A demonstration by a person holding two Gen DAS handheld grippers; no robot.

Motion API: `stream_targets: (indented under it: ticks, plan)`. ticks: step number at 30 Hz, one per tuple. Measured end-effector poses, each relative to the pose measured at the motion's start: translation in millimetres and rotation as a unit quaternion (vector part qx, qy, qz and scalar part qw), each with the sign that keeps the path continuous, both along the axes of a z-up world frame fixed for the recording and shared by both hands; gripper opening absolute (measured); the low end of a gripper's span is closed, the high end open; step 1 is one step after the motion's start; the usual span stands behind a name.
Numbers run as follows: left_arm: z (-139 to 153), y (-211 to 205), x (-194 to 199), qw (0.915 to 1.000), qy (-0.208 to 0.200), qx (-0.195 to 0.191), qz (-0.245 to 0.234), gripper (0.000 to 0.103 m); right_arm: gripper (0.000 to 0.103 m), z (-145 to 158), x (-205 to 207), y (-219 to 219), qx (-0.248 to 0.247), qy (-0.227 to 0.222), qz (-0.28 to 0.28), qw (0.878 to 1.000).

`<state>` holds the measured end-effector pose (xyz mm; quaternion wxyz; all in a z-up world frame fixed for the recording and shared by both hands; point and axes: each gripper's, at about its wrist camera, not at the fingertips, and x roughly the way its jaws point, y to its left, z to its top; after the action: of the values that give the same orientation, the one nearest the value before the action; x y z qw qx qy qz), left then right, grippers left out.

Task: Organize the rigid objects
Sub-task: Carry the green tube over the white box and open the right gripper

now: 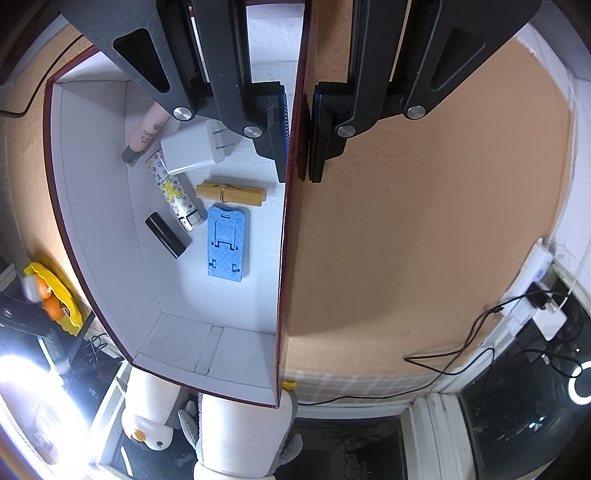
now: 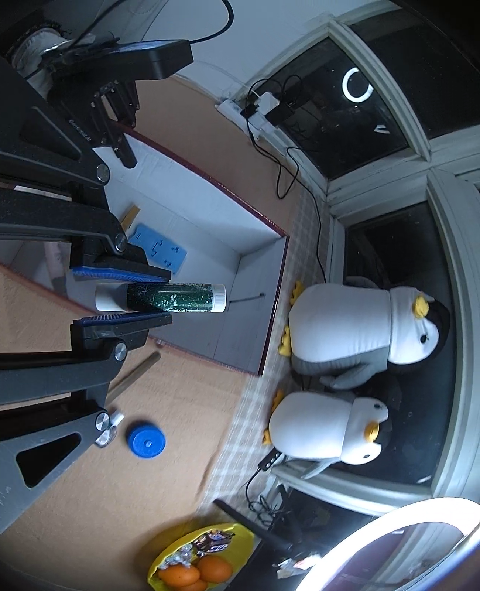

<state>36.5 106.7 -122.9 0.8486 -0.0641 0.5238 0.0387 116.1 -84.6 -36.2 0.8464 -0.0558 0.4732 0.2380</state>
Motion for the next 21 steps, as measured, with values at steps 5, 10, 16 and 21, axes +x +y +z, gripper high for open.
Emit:
stream_targets:
  ticks: [5, 10, 16, 21]
  plan:
    - [-1, 2, 1, 1.0000, -0.001, -0.005, -0.003, 0.008, 0.014, -19, 14, 21, -0.001, 0.022, 0.002, 1.000]
    - [-2, 2, 2, 1.0000, -0.001, -0.007, -0.004, 0.008, 0.014, -37, 24, 35, -0.020, 0.032, 0.003, 0.999]
    - [-3, 2, 2, 1.0000, 0.000, -0.009, -0.005, 0.008, 0.014, -48, 28, 44, -0.034, 0.039, 0.005, 0.999]
    - [-3, 2, 2, 1.0000, 0.000, -0.006, -0.005, 0.008, 0.014, -50, 27, 49, -0.031, 0.040, 0.015, 0.999]
